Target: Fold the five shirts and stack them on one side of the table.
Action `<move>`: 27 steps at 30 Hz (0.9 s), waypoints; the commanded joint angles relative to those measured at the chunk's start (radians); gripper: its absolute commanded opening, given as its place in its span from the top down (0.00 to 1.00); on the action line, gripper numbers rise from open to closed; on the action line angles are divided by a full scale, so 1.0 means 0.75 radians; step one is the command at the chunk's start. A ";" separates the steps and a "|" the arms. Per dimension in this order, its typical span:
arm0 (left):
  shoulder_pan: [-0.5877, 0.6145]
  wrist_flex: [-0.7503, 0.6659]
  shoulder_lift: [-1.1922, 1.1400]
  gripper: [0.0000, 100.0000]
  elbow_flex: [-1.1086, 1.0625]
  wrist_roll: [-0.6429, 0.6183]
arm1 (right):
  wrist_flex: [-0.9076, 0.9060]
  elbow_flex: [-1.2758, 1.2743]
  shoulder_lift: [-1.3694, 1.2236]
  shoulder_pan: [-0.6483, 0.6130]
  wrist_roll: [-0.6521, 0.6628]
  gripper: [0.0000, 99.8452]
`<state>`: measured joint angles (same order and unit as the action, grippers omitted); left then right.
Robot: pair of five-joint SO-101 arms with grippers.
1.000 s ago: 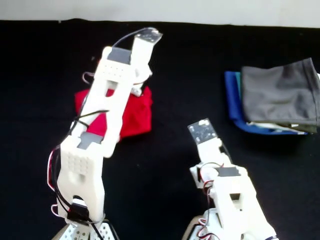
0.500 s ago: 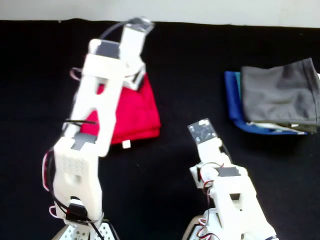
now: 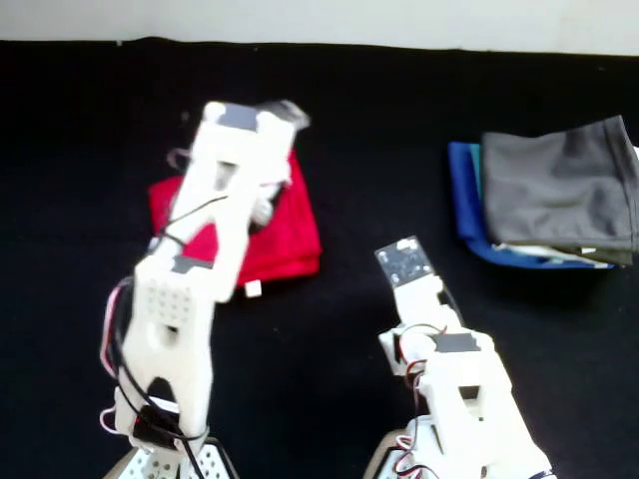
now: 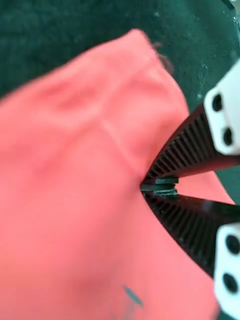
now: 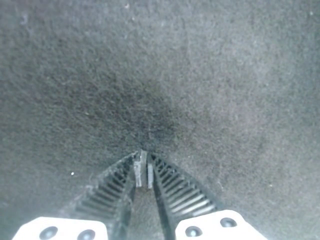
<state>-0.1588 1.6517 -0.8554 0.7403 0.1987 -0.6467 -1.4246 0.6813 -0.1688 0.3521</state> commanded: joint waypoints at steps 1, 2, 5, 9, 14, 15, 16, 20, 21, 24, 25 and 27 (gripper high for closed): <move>-0.054 0.014 -0.015 0.99 0.138 -0.008 | 0.044 -0.026 -0.001 0.007 0.000 0.99; -0.046 0.014 -0.015 0.99 0.191 -0.008 | 0.044 -0.026 -0.001 0.007 0.000 0.99; -0.001 0.082 -0.013 0.99 0.408 -0.008 | 0.044 -0.026 -0.001 0.007 0.000 0.99; 0.075 0.164 -0.001 0.99 0.645 -0.010 | 0.044 -0.026 -0.001 0.007 0.000 0.99; 0.230 0.168 0.152 0.99 0.494 -0.010 | 0.046 -0.026 -0.001 0.007 0.000 0.99; 0.265 0.168 0.218 0.99 0.408 -0.010 | 0.046 -0.026 -0.001 0.007 0.000 0.99; 0.296 0.168 0.304 0.99 0.304 -0.010 | 0.046 -0.026 -0.001 0.007 0.000 0.99; 0.406 0.164 0.774 0.99 -0.195 0.000 | 0.046 -0.026 -0.001 0.007 0.000 0.99; 0.437 0.164 0.883 0.99 -0.328 0.002 | 0.046 -0.026 -0.001 0.007 0.000 0.99; 0.555 0.018 1.163 0.99 -0.774 0.004 | 0.046 -0.024 -0.001 0.007 0.000 0.99; 0.600 -0.065 1.235 0.99 -0.922 0.004 | 0.046 -0.021 -0.001 0.007 0.000 0.99; 0.666 -0.245 1.357 0.99 -1.208 0.004 | 0.042 -0.005 -0.001 0.007 0.000 0.99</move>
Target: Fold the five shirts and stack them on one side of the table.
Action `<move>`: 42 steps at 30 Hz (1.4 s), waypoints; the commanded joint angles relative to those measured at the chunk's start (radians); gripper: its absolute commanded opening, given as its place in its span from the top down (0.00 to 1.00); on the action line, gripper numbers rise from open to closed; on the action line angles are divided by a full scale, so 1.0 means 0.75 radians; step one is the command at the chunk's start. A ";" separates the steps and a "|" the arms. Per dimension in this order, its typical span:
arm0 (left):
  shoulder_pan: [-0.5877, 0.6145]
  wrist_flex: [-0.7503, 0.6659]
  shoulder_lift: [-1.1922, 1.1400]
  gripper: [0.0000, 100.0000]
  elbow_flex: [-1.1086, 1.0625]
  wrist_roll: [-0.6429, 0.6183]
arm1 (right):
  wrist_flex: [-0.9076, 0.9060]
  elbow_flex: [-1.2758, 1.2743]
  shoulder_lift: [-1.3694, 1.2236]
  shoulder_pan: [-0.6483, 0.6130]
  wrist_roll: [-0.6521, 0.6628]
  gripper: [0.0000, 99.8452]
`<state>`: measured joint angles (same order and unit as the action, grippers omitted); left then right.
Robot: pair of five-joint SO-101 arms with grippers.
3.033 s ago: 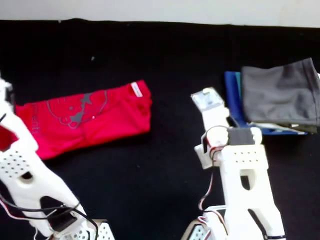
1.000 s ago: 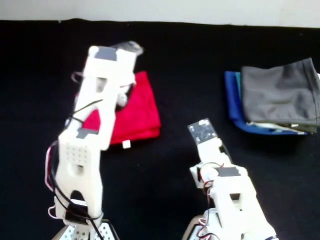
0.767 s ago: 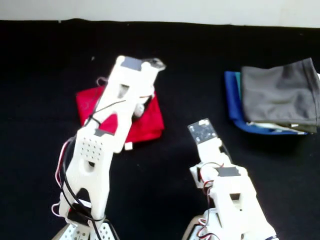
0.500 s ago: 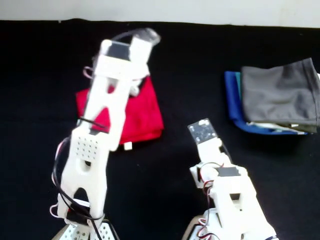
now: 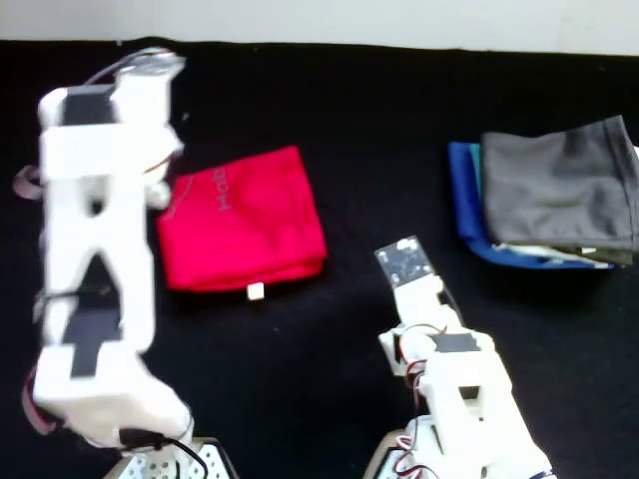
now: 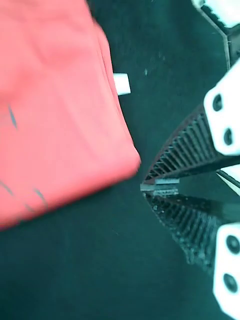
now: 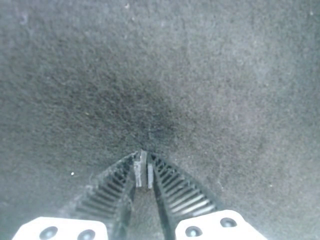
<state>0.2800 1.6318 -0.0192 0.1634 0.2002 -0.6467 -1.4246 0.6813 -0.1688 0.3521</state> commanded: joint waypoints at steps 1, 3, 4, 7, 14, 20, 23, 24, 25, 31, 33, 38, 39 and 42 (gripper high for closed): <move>0.097 -0.309 0.300 0.99 -0.586 0.000 | 0.034 0.024 -0.003 0.005 -0.002 0.99; 0.097 -0.477 0.398 0.99 -0.842 -0.002 | -0.028 0.111 -0.013 0.003 -0.047 0.99; 0.095 -0.561 0.437 0.99 -0.952 -0.006 | -0.079 0.173 -0.013 0.003 -0.074 0.99; 0.044 -0.831 0.531 0.99 -1.216 -0.008 | -0.265 0.377 -0.015 0.001 -0.098 0.99; -0.036 -1.004 0.609 0.99 -1.339 -0.010 | -0.482 0.656 -0.015 -0.030 -0.098 0.99; -0.066 -1.054 0.607 0.99 -1.341 -0.010 | -0.502 0.750 -0.017 -0.204 -0.102 0.99; -0.071 -1.109 0.617 0.99 -1.319 -0.012 | -0.500 0.785 -0.017 -0.253 -0.102 0.99; -0.079 -1.113 0.615 0.99 -1.302 -0.014 | -0.500 0.797 -0.017 -0.257 -0.102 0.99; -0.093 -1.113 0.609 0.99 -1.292 -0.031 | -0.500 0.811 -0.017 -0.263 -0.102 0.99; -0.181 -1.144 0.605 0.99 -1.421 -0.098 | -0.512 0.983 -0.077 -0.267 -0.221 0.99; -0.144 -1.193 0.605 0.99 -1.484 -0.096 | -0.568 1.100 -0.167 -0.267 -0.223 0.99; 0.021 -1.258 0.619 0.99 -1.550 -0.027 | -0.754 1.466 -0.441 -0.271 -0.225 0.99; 0.038 -1.256 0.623 0.99 -1.537 -0.031 | -0.780 1.535 -0.492 -0.289 -0.225 0.99; 0.042 -1.211 0.658 0.99 -1.454 -0.037 | -0.819 1.679 -0.656 -0.369 -0.225 0.95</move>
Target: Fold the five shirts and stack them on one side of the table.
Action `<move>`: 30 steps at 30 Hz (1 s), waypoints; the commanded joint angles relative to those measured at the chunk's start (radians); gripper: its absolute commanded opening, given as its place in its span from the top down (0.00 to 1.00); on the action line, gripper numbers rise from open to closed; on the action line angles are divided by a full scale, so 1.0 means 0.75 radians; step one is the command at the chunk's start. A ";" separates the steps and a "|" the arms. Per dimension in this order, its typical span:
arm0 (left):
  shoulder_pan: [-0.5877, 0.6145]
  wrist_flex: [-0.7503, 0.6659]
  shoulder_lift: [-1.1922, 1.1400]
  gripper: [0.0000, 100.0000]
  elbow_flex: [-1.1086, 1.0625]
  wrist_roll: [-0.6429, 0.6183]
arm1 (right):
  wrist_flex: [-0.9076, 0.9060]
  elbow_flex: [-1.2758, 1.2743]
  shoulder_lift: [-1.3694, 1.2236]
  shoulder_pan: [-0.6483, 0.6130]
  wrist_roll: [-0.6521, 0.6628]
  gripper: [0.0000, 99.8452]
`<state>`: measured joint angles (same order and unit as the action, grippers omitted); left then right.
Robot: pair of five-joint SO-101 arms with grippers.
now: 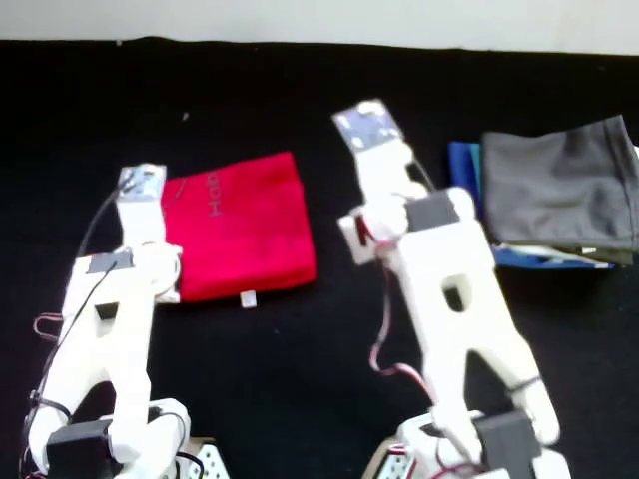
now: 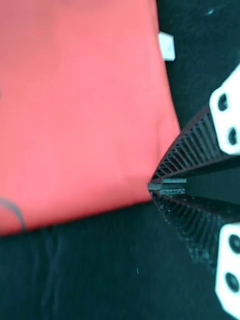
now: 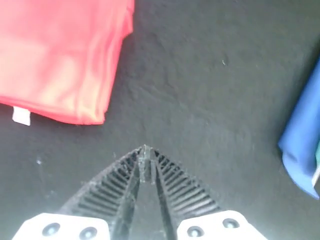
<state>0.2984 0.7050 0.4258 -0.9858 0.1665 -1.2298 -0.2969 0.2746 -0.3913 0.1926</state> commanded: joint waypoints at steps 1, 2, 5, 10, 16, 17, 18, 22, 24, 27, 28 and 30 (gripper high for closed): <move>0.015 0.068 0.093 0.99 0.116 -0.018 | -0.054 0.214 -0.177 -0.107 -0.012 0.91; 0.015 0.119 0.128 0.99 0.152 -0.053 | -0.060 0.247 -0.238 -0.138 -0.012 0.87; 0.024 0.325 0.249 0.99 0.279 -0.100 | -0.064 0.357 -0.425 -0.216 -0.031 0.73; 0.171 0.505 0.373 0.99 0.253 -0.088 | -0.066 0.631 -0.699 -0.253 -0.356 0.67; 0.412 0.262 0.375 0.99 -0.101 0.068 | -0.161 0.965 -0.981 -0.320 -0.501 0.67; 0.439 0.198 0.375 0.99 -0.154 0.070 | -0.165 1.014 -1.028 -0.320 -0.513 0.66; 0.461 0.139 0.379 0.99 -0.208 0.070 | -0.169 1.057 -1.075 -0.320 -0.520 0.66; 0.504 -0.031 0.382 0.99 -0.355 0.070 | -0.169 1.179 -1.210 -0.322 -0.522 0.66; 0.500 -0.104 0.382 0.99 -0.420 0.065 | -0.169 1.220 -1.251 -0.322 -0.534 0.66; 0.494 -0.248 0.382 0.99 -0.525 0.063 | -0.163 1.255 -1.298 -0.322 -0.583 0.66; 0.494 -0.278 0.384 0.99 -0.541 0.063 | -0.159 1.267 -1.312 -0.322 -0.585 0.66; 0.494 -0.288 0.384 0.99 -0.543 0.063 | -0.144 1.302 -1.351 -0.322 -0.585 0.66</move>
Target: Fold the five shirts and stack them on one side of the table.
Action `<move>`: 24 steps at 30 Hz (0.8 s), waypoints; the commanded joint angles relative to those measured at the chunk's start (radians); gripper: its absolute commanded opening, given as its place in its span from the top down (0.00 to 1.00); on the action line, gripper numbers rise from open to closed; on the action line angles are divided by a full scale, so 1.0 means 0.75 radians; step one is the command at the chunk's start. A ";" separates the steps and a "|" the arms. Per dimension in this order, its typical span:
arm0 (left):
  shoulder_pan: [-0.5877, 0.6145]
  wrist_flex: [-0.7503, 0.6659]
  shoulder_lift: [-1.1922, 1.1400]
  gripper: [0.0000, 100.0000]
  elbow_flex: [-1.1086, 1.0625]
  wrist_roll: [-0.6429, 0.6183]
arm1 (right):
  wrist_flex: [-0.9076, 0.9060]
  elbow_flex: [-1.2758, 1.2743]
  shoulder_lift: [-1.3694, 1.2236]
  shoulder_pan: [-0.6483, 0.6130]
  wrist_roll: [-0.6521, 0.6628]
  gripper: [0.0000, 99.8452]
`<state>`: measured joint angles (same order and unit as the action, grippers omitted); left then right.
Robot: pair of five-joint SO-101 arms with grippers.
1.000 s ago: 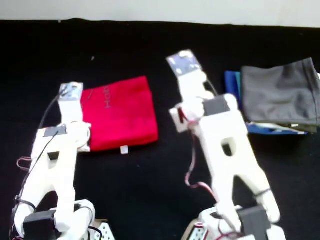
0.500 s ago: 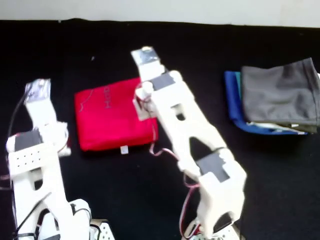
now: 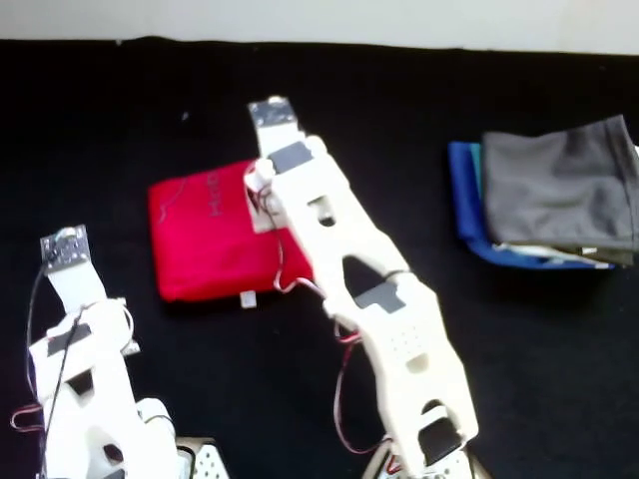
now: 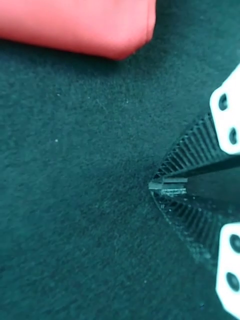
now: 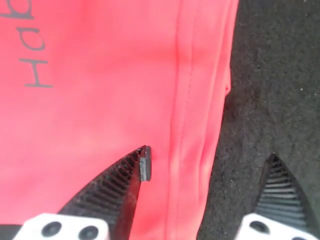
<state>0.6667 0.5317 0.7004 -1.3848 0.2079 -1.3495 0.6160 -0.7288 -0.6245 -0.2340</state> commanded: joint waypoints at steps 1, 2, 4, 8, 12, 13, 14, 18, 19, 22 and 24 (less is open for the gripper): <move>0.003 -0.057 0.017 0.99 -0.013 0.008 | 0.032 0.101 -0.038 -0.011 -0.016 0.66; 0.003 -0.057 0.017 0.99 -0.015 0.008 | 0.044 0.116 -0.066 -0.007 -0.016 0.66; 0.003 -0.057 0.017 0.99 -0.015 0.008 | 0.058 0.146 -0.126 -0.007 -0.016 0.66; 0.003 -0.057 0.017 0.99 -0.017 0.008 | 0.052 0.230 -0.238 -0.007 -0.016 0.66; 0.003 -0.057 0.017 0.99 -0.017 0.008 | 0.048 0.310 -0.330 -0.007 -0.016 0.67; 0.003 -0.059 0.017 0.99 -0.017 0.008 | 0.046 0.322 -0.349 -0.007 -0.016 0.67; 0.003 -0.059 0.017 0.99 -0.017 0.008 | 0.046 0.328 -0.361 -0.007 -0.016 0.67; 0.003 -0.059 0.017 0.99 -0.019 0.008 | 0.044 0.332 -0.394 -0.007 -0.008 0.71; 0.003 -0.059 0.017 0.99 -0.019 0.008 | 0.030 0.332 -0.394 -0.007 -0.006 0.76; 0.003 -0.059 0.017 0.99 -0.019 0.008 | 0.017 0.332 -0.394 -0.007 -0.006 0.96; 0.003 -0.059 0.017 0.99 -0.019 0.008 | -0.001 0.332 -0.390 -0.007 -0.006 0.98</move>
<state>0.6651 0.5102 0.7020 -1.3955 0.2079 -1.3341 0.8554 -1.0081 -0.6229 -0.2340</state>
